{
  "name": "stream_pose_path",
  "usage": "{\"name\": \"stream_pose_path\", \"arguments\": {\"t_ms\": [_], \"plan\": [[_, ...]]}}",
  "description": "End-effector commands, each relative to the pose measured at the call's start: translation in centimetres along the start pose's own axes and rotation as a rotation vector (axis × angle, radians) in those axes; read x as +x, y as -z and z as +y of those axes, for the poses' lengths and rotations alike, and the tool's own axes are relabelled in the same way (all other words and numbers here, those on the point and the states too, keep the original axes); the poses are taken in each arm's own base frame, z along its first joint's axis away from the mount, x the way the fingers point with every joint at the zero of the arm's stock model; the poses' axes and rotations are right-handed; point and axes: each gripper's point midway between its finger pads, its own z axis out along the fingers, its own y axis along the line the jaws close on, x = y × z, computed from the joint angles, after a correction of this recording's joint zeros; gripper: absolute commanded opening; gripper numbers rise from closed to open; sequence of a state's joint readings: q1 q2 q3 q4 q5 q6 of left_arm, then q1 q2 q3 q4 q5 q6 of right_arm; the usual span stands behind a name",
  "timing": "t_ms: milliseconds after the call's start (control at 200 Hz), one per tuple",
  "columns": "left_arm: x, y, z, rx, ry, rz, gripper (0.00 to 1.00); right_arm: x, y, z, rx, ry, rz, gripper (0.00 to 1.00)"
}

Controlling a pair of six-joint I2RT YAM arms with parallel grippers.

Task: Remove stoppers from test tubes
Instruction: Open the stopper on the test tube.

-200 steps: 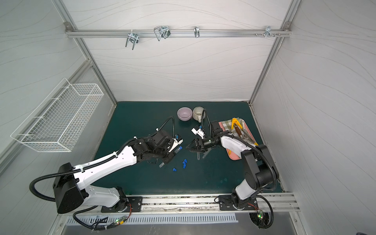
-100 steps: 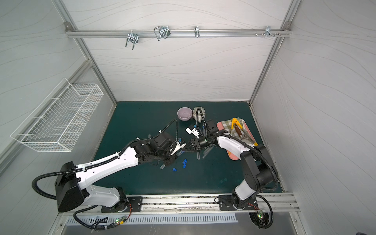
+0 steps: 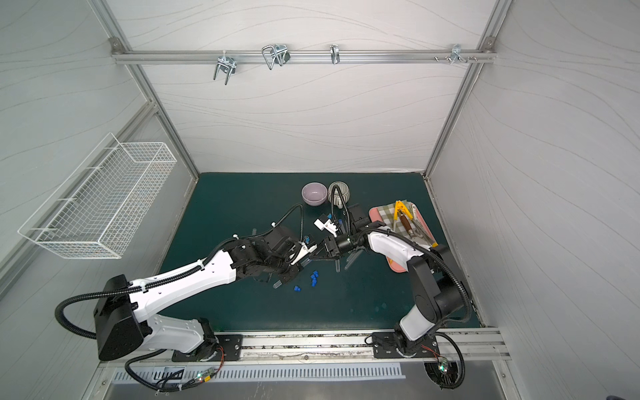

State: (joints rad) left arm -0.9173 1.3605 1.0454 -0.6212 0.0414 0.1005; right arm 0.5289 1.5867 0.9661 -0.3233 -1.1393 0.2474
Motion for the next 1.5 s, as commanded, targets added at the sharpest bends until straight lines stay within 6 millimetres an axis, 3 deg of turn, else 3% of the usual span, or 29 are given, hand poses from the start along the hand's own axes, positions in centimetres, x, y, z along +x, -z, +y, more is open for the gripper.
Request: {"name": "stream_pose_path", "arguments": {"t_ms": [0, 135, 585, 860, 1336, 1496], "plan": [[-0.6, -0.3, 0.0, -0.004, -0.022, -0.019, 0.02, 0.3, -0.3, 0.4, -0.020, 0.022, 0.020, 0.29], [-0.6, -0.3, 0.1, -0.010, -0.021, -0.018, 0.02, 0.3, -0.4, 0.3, -0.020, 0.020, 0.024, 0.18], [-0.5, -0.5, 0.2, -0.016, -0.020, -0.016, 0.02, 0.5, -0.5, 0.2, -0.010, 0.023, 0.032, 0.03], [-0.3, -0.5, 0.5, -0.031, -0.023, -0.008, 0.02, 0.5, -0.3, -0.7, 0.049, 0.017, 0.028, 0.00], [0.5, -1.0, 1.0, -0.061, -0.031, 0.031, 0.02, -0.6, 3.0, -3.1, 0.235, 0.001, -0.032, 0.00], [0.8, -1.2, 1.1, -0.071, -0.036, 0.048, 0.01, -0.9, 3.4, -2.9, 0.238, 0.010, -0.050, 0.00]]}}
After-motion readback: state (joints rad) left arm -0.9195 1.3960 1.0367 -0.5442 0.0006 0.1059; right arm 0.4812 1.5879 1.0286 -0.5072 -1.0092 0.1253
